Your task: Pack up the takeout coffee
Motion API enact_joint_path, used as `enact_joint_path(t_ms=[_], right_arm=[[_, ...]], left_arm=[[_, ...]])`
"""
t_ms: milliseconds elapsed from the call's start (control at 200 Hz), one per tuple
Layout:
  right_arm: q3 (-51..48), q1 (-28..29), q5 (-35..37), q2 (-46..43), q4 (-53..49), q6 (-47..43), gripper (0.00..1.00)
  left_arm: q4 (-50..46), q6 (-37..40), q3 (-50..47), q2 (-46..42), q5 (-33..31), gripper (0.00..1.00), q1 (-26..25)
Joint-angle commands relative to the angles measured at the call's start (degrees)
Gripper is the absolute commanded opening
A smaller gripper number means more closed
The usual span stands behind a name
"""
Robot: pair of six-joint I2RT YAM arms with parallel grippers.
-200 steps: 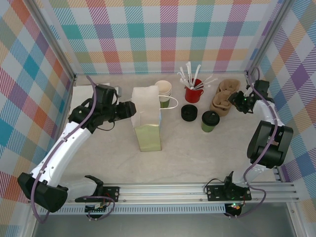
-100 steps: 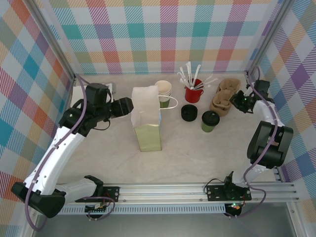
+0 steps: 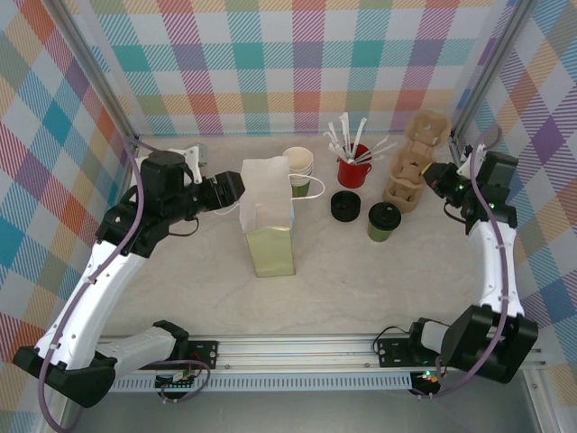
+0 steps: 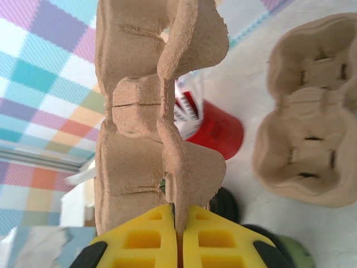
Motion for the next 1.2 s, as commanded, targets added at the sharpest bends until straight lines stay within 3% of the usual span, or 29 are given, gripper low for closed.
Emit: enact_joint_path(t_ms=[0, 190, 435, 755, 1195], right_arm=[[0.1, 1.4, -6.5, -3.6, 0.9, 4.2, 0.03], [1.7, 6.7, -8.0, -8.1, 0.0, 7.7, 0.02], [4.3, 22.5, 2.4, -10.1, 3.6, 11.5, 0.03], [7.7, 36.9, 10.5, -4.8, 9.3, 12.1, 0.03], [10.7, 46.3, 13.6, 0.8, 13.0, 12.3, 0.03]], left_arm=[[6.1, -2.2, 0.5, -0.8, 5.1, 0.73, -0.3], [11.3, -5.4, -1.2, -1.2, 6.9, 0.78, -0.4], [19.8, -10.7, -2.2, -0.6, 11.3, 0.78, -1.1], [26.2, -14.8, -4.2, -1.5, 13.5, 0.79, -1.4], [29.6, -16.6, -4.7, 1.6, 14.4, 0.73, -3.7]])
